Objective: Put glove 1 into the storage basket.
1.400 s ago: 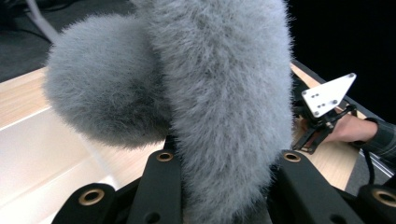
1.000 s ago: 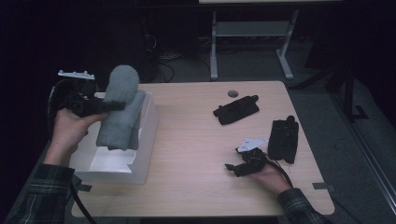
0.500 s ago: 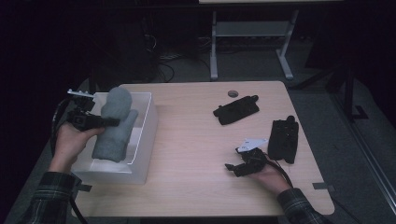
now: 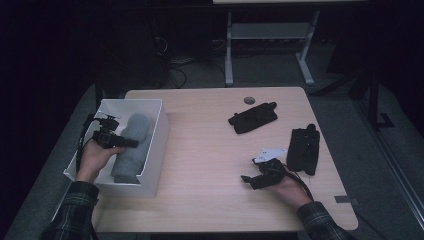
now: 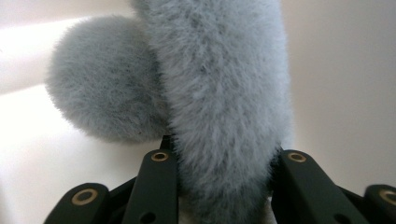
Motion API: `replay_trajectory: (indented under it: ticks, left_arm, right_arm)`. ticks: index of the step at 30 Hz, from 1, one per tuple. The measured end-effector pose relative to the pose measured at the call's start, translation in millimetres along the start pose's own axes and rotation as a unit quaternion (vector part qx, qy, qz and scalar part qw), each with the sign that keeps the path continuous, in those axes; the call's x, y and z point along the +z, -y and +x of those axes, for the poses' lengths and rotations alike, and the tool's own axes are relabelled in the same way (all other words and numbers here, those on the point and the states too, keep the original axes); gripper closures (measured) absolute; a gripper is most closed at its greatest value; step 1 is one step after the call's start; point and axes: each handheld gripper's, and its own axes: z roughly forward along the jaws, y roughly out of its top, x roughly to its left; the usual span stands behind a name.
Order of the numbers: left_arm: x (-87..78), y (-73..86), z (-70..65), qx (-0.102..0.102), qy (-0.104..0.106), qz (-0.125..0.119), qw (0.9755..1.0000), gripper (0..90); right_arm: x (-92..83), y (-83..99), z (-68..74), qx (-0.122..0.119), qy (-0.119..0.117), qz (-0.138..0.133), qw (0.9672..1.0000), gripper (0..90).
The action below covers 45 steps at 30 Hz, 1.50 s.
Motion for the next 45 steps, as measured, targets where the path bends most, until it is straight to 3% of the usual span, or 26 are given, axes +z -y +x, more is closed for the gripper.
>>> replay_trajectory:
  ticks: [5,9,15,20,26,30,35,43,45]
  left_arm:
    - [15.2,5.0,6.7,-0.001,-0.002,0.023,0.9997,57.5]
    - [15.5,6.5,9.8,-0.013,-0.006,0.007,0.9999,41.0]
    - [1.1,-2.8,4.2,0.003,-0.043,-0.015,0.9990,19.6]
    - [-12.9,-14.7,-5.0,0.015,-0.062,-0.033,0.9974,14.2]
    - [-36.0,-26.4,-18.9,0.033,-0.052,-0.064,0.9960,13.9]
    - [-47.9,-33.5,-37.6,0.058,-0.040,-0.077,0.9945,13.9]
    - [-55.5,-40.4,-65.3,0.094,-0.027,-0.097,0.9905,13.9]
    - [-49.0,-47.2,-121.1,0.150,-0.012,-0.103,0.9832,13.4]
    - [-44.9,-48.2,-134.8,0.157,0.003,-0.107,0.9817,13.4]
  right_arm:
    - [0.0,0.0,0.0,0.000,0.000,0.000,1.0000,21.0]
    - [0.0,0.0,0.0,0.000,0.000,0.000,1.0000,21.0]
    - [0.0,0.0,0.0,0.000,0.000,0.000,1.0000,21.0]
    - [0.0,0.0,0.0,0.000,0.000,0.000,1.0000,21.0]
    - [0.0,0.0,0.0,0.000,0.000,0.000,1.0000,21.0]
    - [0.0,0.0,0.0,0.000,0.000,0.000,1.0000,21.0]
    - [0.0,0.0,0.1,0.000,0.000,0.000,1.0000,20.9]
    - [0.3,-0.2,0.2,0.002,0.003,0.001,1.0000,18.6]
    - [0.6,-0.3,0.5,0.006,0.004,0.002,1.0000,17.9]
